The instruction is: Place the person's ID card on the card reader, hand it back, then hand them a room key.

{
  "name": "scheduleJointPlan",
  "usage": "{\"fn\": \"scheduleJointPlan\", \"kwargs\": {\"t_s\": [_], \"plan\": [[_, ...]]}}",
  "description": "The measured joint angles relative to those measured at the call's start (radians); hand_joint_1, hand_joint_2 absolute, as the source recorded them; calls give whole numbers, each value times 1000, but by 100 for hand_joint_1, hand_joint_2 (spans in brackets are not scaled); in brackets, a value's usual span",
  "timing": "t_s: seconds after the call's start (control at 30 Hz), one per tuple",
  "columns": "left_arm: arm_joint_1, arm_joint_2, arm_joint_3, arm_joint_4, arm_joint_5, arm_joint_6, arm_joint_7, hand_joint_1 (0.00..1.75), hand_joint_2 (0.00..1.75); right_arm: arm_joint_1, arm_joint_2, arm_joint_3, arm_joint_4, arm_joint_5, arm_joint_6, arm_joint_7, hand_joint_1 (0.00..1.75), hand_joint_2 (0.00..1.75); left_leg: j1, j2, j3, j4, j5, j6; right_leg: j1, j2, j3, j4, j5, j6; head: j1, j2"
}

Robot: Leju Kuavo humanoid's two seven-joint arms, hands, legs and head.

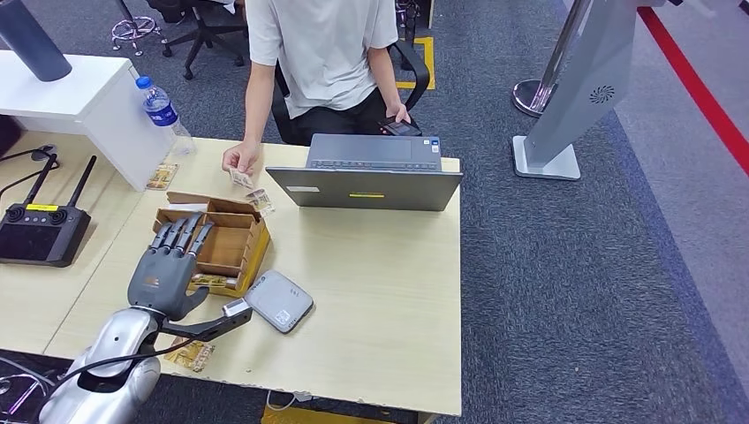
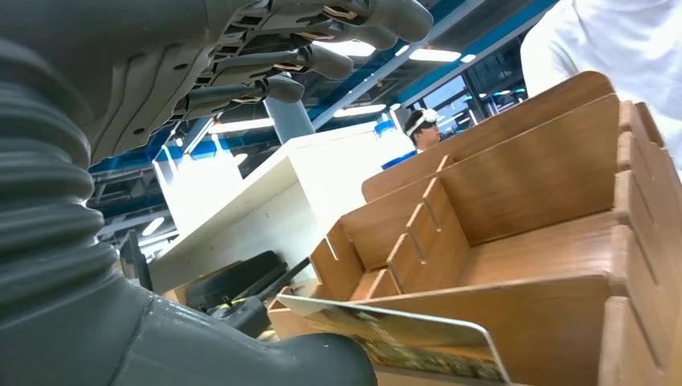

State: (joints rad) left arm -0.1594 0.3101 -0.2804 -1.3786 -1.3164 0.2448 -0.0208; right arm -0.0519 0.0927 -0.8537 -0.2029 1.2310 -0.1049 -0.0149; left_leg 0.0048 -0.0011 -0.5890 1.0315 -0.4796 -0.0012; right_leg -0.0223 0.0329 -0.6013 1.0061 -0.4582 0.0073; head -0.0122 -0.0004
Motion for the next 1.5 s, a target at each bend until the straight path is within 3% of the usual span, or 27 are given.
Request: {"fn": "scheduleJointPlan", "kwargs": {"t_s": [0.47, 0.6, 0.97, 1.5], "plan": [[0, 0, -8, 9, 8, -5, 0, 0, 175, 0, 0, 0, 0, 3, -1, 0, 0, 0, 0, 0, 0, 0, 0, 0, 0, 0, 0, 0, 0, 0, 0, 0], [-1, 0, -10, 17, 14, -31, 7, 175, 175, 0, 0, 0, 0, 10, -2, 0, 0, 0, 0, 0, 0, 0, 0, 0, 0, 0, 0, 0, 0, 0, 0, 0], [-22, -3, -11, 38, 51, -185, 76, 175, 175, 0, 0, 0, 0, 14, -6, 4, 0, 0, 0, 0, 0, 0, 0, 0, 0, 0, 0, 0, 0, 0, 0, 0], [-37, -10, -11, 59, 68, -193, 83, 175, 175, 0, 0, 0, 0, 15, -8, 4, 0, 0, 0, 0, 0, 0, 0, 0, 0, 0, 0, 0, 0, 0, 0, 0]]}}
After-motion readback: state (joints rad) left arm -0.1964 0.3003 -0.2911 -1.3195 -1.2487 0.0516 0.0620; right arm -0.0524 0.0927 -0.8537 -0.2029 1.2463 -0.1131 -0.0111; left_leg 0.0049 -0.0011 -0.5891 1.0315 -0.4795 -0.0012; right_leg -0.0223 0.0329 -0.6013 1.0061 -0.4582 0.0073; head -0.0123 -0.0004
